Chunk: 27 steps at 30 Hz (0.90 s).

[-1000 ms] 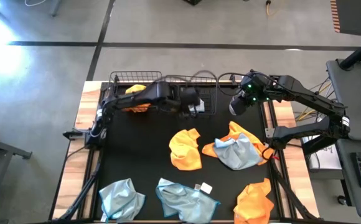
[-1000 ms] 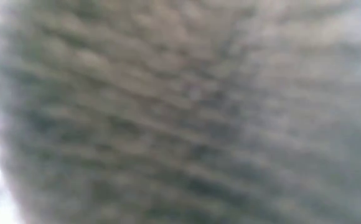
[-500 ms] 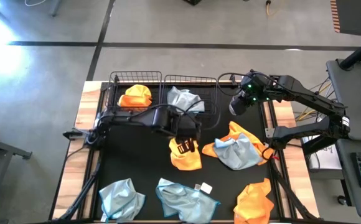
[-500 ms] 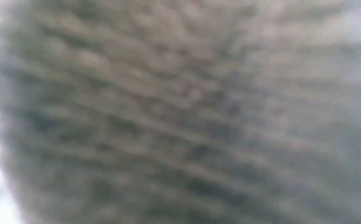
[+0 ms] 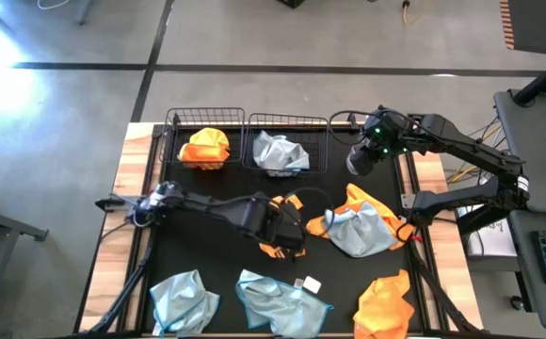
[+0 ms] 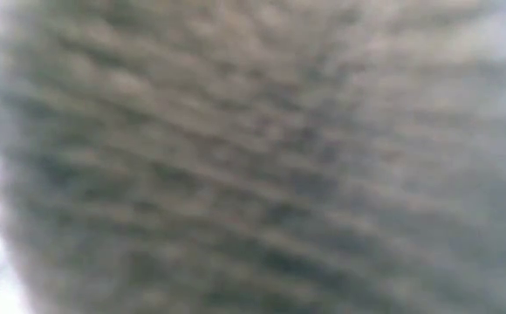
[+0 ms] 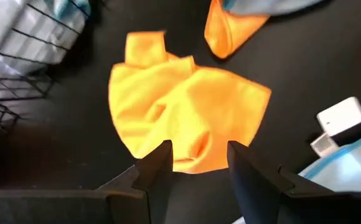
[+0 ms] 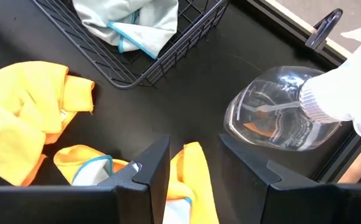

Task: Sort microfiber towel by color & place in baskets
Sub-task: Put the yellow microfiber cloth into the left black wire basket

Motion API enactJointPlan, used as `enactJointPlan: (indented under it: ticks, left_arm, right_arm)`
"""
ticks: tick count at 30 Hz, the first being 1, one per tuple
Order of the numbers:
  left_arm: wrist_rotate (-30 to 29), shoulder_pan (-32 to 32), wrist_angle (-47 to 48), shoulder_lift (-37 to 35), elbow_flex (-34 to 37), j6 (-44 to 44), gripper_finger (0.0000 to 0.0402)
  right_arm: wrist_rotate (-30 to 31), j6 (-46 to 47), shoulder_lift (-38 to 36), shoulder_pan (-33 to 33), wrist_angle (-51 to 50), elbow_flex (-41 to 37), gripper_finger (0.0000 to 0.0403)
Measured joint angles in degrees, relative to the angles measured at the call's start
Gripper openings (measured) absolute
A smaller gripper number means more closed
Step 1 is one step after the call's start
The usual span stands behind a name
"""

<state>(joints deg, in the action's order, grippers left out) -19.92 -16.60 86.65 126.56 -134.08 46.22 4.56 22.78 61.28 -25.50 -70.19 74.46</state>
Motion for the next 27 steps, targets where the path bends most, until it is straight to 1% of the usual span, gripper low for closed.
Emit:
enactJointPlan:
  ticks: [5, 10, 13, 19, 27]
  left_arm:
    - [3.0, -0.2, 0.7, 4.8, 0.0, 0.0, 0.0137]
    - [4.0, -0.2, 3.4, 9.5, 0.0, 1.0, 0.0137]
    - [4.0, -0.1, 3.4, 11.5, 0.0, 1.0, 0.0137]
    - [4.0, 0.7, 3.1, 13.6, 0.0, 0.4, 0.0137]
    - [2.8, 2.6, 1.5, 15.2, 0.0, -0.7, 0.0137]
  right_arm:
    - [0.0, -0.2, 0.0, 0.0, 0.0, 0.0, 0.0125]
    - [-0.1, -0.3, 0.0, 0.1, -0.9, 0.0, 0.0125]
    - [-0.1, -0.3, 0.0, 0.1, -2.5, 0.0, 0.0125]
    - [-0.2, 0.0, 0.0, 0.2, -4.8, 0.0, 0.0125]
    - [-0.2, 0.1, 0.0, 0.1, -4.9, 0.0, 0.0125]
